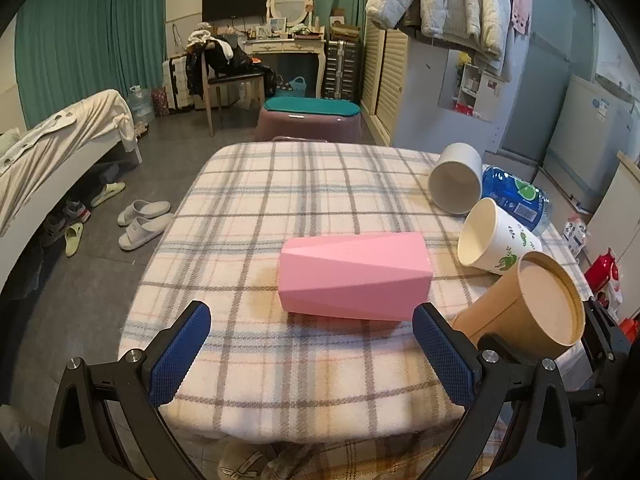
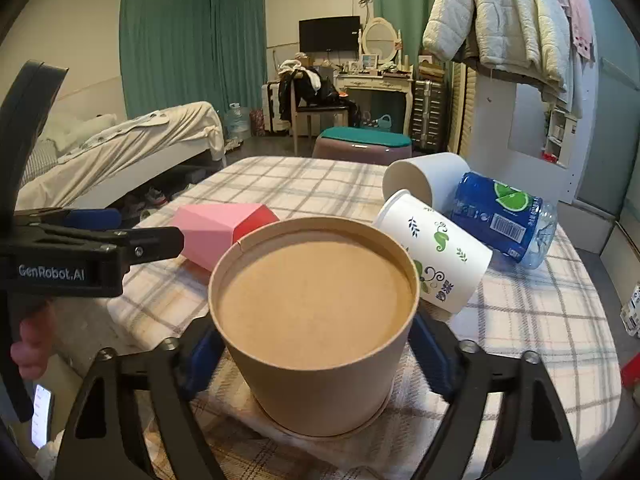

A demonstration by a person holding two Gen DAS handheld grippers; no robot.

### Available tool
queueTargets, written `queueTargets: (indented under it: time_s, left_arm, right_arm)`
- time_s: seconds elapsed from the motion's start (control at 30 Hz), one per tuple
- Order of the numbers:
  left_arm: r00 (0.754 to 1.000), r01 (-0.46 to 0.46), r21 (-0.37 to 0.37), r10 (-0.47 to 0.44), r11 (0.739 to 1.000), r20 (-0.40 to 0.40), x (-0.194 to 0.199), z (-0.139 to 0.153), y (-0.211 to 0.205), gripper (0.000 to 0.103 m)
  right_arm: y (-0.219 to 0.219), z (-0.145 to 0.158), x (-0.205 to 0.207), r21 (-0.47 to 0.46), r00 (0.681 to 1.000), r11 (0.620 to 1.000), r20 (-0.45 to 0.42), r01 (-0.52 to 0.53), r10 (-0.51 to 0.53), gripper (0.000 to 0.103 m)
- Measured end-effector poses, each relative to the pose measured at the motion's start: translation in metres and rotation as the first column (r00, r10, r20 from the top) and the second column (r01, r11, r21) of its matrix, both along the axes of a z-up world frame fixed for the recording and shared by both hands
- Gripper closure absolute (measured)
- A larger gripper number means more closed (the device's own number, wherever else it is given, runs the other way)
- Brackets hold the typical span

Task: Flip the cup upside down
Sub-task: 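Lower the brown cup rim-down onto the table and open the left tool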

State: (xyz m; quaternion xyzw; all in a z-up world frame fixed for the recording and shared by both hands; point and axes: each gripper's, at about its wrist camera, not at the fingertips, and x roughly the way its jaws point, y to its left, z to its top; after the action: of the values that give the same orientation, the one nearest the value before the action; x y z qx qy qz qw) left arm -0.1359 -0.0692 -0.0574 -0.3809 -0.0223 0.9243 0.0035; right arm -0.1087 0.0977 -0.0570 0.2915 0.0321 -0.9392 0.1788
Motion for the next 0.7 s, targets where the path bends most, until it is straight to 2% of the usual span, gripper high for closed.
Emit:
queueTargets:
  time_s: [0.17, 0.33, 0.5, 0.7]
  left_arm:
    - [0.999, -0.017, -0.004, 0.017, 1.000, -0.032, 0.012, 0.012, 0.004, 0.000]
    - [0.995, -0.029, -0.011, 0.028, 1.000, -0.098, 0.033, 0.034, 0.010, 0.000]
    - [0.978, -0.030, 0.003, 0.030, 1.000, -0.207, 0.064, 0.058, 0.023, 0.000]
    - [0.947, -0.008, 0.027, 0.016, 1.000, -0.320, 0.104, 0.072, 0.041, 0.000]
  right_arm:
    - [0.006, 0.017, 0.012, -0.026, 1.000, 1.000, -0.029, 0.006, -0.007, 0.008]
    - [0.020, 0.044, 0.032, -0.073, 0.998, 0.997, -0.062, 0.024, -0.029, 0.008]
    - [0.037, 0.073, 0.057, -0.063, 0.992, 0.994, -0.082, 0.089, -0.094, 0.008]
    - [0.068, 0.094, 0.093, -0.057, 0.974, 0.979, -0.105, 0.194, -0.199, 0.008]
